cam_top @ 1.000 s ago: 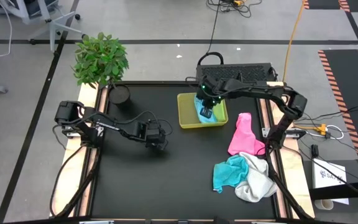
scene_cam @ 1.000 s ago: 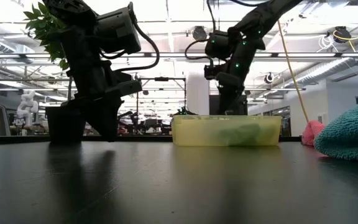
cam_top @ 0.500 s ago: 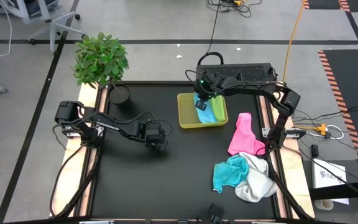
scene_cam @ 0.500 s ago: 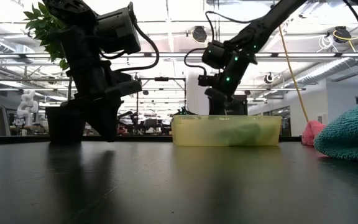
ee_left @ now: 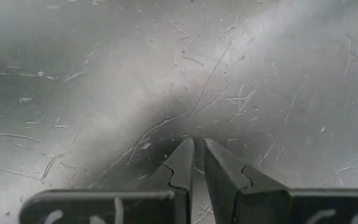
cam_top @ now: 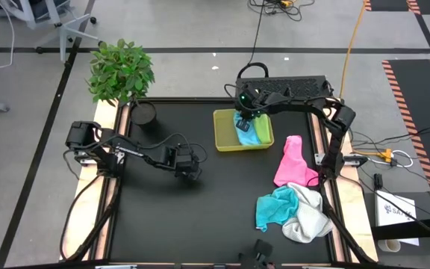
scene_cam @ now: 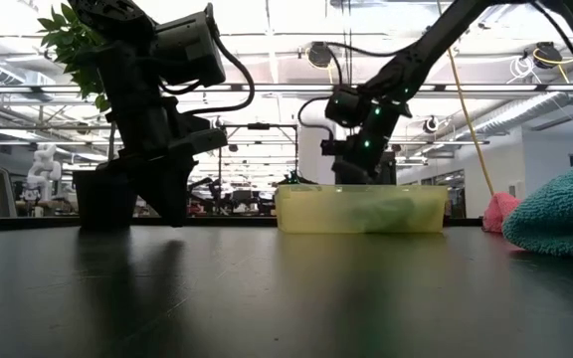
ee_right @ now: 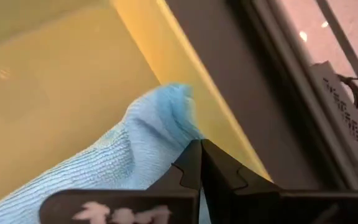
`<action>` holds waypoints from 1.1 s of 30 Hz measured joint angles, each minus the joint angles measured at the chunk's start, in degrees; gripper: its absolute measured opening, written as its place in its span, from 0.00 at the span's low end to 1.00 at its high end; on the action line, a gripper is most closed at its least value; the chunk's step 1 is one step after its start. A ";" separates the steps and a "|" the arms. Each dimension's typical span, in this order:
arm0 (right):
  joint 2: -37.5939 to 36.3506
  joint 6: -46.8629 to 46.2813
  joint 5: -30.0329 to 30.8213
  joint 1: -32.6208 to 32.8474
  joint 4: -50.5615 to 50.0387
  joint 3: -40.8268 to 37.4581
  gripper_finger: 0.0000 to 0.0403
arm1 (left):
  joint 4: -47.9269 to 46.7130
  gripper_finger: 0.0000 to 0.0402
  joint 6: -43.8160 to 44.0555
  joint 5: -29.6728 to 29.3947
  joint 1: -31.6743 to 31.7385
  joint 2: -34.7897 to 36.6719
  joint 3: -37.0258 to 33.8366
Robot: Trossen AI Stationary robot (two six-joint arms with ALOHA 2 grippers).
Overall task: Fold microfiber towels
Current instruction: Put the left blue microfiber cloth into the bin
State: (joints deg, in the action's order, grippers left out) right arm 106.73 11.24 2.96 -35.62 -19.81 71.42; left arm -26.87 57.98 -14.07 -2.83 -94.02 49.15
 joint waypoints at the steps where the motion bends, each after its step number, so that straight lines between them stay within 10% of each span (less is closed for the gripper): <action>1: -0.92 -0.23 -0.10 0.06 0.00 -0.02 0.00 | 0.00 0.09 0.00 -0.01 0.02 0.00 0.00; 33: -4.86 -8.43 -12.13 5.65 1.05 -12.62 0.00 | -0.04 0.09 -0.24 -0.52 0.02 0.00 0.00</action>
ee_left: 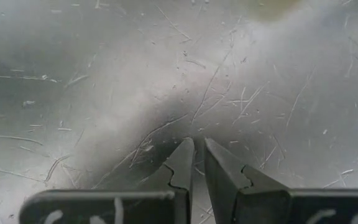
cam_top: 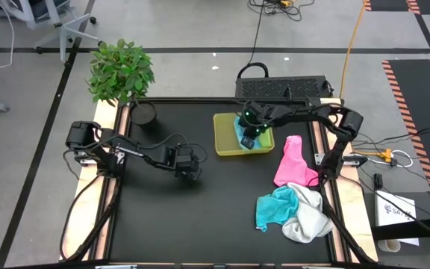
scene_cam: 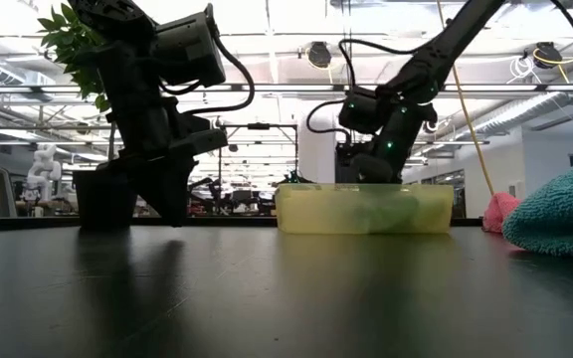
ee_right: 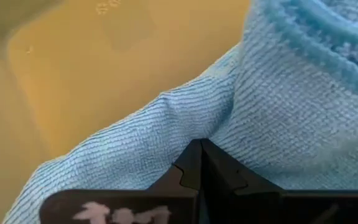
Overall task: Fold microfiber towels
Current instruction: Put the left blue microfiber cloth into the bin
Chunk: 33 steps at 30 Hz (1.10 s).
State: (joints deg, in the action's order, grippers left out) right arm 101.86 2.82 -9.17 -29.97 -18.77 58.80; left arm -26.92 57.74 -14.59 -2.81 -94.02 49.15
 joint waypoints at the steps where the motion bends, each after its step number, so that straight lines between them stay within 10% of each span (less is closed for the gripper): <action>1: 0.00 -0.34 -0.47 0.38 -0.02 0.00 0.00 | 0.00 0.09 0.00 -0.01 0.00 0.00 0.00; 33: 5.09 9.92 11.92 -1.95 2.16 9.07 0.00 | 0.11 0.09 0.48 -0.48 0.04 0.00 0.00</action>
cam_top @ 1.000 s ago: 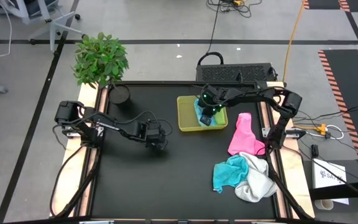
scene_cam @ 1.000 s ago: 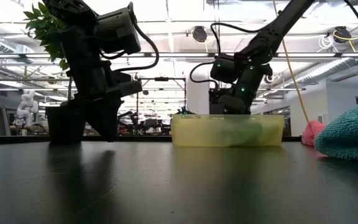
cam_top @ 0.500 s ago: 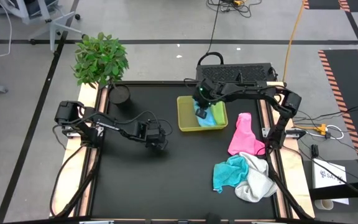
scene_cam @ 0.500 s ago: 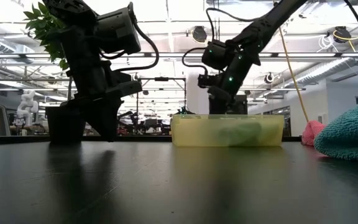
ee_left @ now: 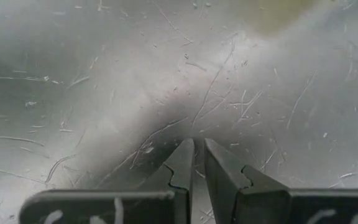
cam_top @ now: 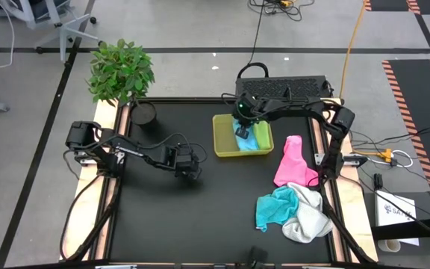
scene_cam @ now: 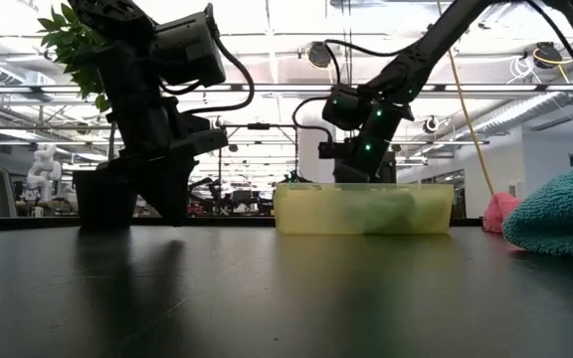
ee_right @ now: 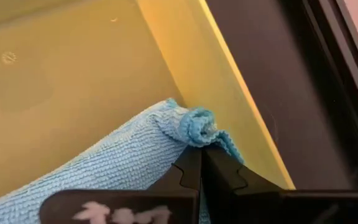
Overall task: Fold microfiber towels
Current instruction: Put the left blue microfiber cloth into the bin, then fold the blue microfiber cloth
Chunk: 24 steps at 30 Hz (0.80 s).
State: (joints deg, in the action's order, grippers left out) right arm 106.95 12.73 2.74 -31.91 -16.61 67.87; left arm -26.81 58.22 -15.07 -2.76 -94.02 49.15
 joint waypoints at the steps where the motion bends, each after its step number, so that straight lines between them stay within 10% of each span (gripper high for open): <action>1: 0.19 0.00 0.00 -0.04 0.47 0.00 0.00 | 0.00 0.09 0.02 0.00 0.00 0.00 0.00; 24: -15.78 -9.07 -4.07 2.09 -6.28 0.01 0.00 | 27.34 0.09 -14.19 4.83 4.33 -0.02 0.00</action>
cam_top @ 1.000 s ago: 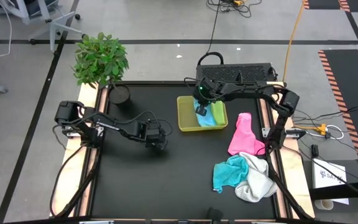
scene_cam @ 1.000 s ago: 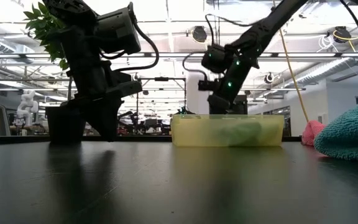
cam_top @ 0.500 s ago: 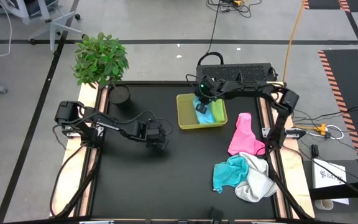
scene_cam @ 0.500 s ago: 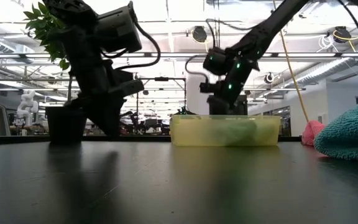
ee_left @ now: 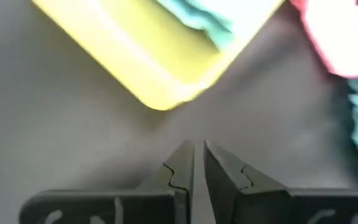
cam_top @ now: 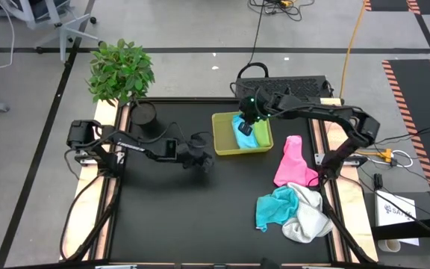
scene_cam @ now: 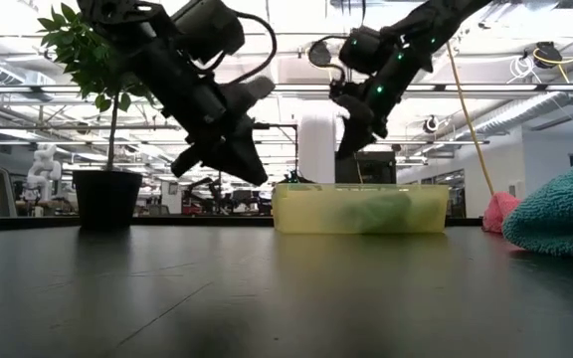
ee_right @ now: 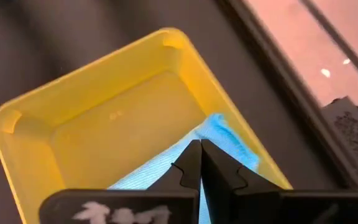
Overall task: Fold microfiber towels
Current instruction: Fold the blue microfiber cloth
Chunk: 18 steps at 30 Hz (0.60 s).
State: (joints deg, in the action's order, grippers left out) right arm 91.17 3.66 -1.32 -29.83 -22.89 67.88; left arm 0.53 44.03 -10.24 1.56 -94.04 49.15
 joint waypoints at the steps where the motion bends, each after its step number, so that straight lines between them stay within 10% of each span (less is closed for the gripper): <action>1: -0.64 0.00 0.25 -0.18 0.06 -0.02 0.00 | 0.02 0.09 0.02 0.80 -0.37 0.00 0.00; 18: -3.41 -1.55 2.78 -0.06 -3.00 0.00 0.00 | 11.97 0.09 1.25 -5.18 -0.85 -8.01 -0.04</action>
State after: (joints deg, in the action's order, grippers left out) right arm 87.77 2.11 1.45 -29.89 -25.89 67.88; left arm 12.50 45.28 -15.43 0.71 -102.05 49.11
